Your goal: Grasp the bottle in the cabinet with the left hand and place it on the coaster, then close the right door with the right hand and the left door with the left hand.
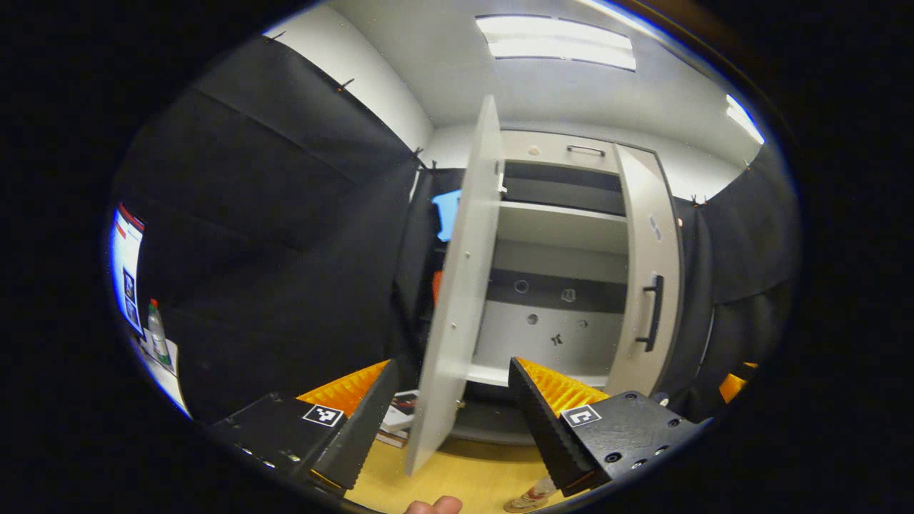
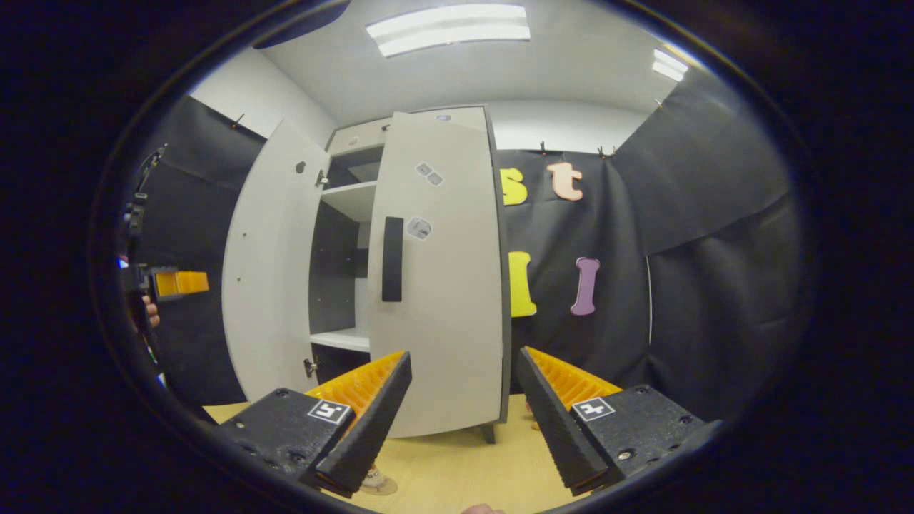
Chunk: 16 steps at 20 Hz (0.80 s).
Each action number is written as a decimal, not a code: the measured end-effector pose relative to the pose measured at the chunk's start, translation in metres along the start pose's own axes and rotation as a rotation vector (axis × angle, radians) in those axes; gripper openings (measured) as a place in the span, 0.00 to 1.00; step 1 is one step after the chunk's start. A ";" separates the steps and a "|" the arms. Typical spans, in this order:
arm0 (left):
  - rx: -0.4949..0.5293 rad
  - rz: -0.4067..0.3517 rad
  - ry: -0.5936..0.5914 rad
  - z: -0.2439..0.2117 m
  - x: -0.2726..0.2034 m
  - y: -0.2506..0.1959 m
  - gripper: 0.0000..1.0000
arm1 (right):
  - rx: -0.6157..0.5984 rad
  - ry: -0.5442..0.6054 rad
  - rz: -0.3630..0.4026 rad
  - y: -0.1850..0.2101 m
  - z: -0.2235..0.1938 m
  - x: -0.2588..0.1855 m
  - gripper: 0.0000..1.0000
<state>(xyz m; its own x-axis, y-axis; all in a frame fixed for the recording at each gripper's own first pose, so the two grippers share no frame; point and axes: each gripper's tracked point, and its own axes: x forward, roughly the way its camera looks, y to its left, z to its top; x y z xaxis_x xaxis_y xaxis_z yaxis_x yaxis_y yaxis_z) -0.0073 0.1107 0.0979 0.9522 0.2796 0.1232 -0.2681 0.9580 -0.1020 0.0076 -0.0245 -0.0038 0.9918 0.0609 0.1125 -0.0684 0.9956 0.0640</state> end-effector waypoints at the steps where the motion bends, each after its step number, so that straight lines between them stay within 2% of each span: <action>1: -0.017 0.053 0.014 0.003 0.009 0.018 0.95 | 0.004 0.008 -0.003 0.000 -0.003 -0.004 0.94; 2: -0.041 0.083 0.016 0.005 0.019 0.029 0.95 | 0.002 0.006 -0.012 -0.001 -0.004 -0.007 0.98; 3: -0.066 0.102 0.025 0.004 0.029 0.039 0.95 | 0.003 0.007 -0.019 -0.002 -0.005 -0.009 0.94; 4: -0.081 0.112 0.022 0.005 0.037 0.049 0.95 | 0.006 0.018 -0.015 0.001 -0.009 -0.009 0.98; 5: -0.080 0.118 0.009 0.006 0.046 0.058 0.99 | 0.013 0.028 -0.006 0.005 -0.011 -0.010 0.98; 6: -0.058 0.108 -0.012 0.009 0.062 0.061 0.95 | 0.019 0.035 0.001 0.007 -0.013 -0.011 0.98; 7: -0.031 0.112 -0.013 0.010 0.076 0.066 0.99 | 0.020 0.040 0.004 0.008 -0.012 -0.013 0.98; 8: -0.012 0.109 -0.017 0.010 0.091 0.068 0.95 | 0.016 0.043 0.006 0.007 -0.012 -0.014 0.98; 9: -0.009 0.103 -0.014 0.010 0.102 0.068 0.99 | 0.006 0.040 0.006 0.006 -0.010 -0.015 0.98; 10: -0.018 0.084 -0.012 0.010 0.109 0.065 0.95 | -0.008 0.034 -0.003 0.003 -0.007 -0.017 0.98; 11: -0.030 0.076 -0.009 0.011 0.111 0.062 0.99 | -0.022 0.024 -0.015 0.000 -0.004 -0.018 0.98; 15: -0.031 0.109 -0.019 0.011 0.120 0.065 0.95 | -0.027 0.010 -0.032 -0.007 0.002 -0.021 0.98; 16: -0.035 0.103 -0.012 0.011 0.121 0.063 0.99 | -0.018 0.008 -0.038 -0.009 0.003 -0.021 0.98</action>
<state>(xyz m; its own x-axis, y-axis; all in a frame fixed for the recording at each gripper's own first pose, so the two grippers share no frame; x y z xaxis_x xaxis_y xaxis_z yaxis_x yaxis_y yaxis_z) 0.0893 0.2053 0.1168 0.9179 0.3774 0.1225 -0.3589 0.9213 -0.1495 -0.0132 -0.0346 -0.0038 0.9944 0.0239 0.1027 -0.0292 0.9983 0.0505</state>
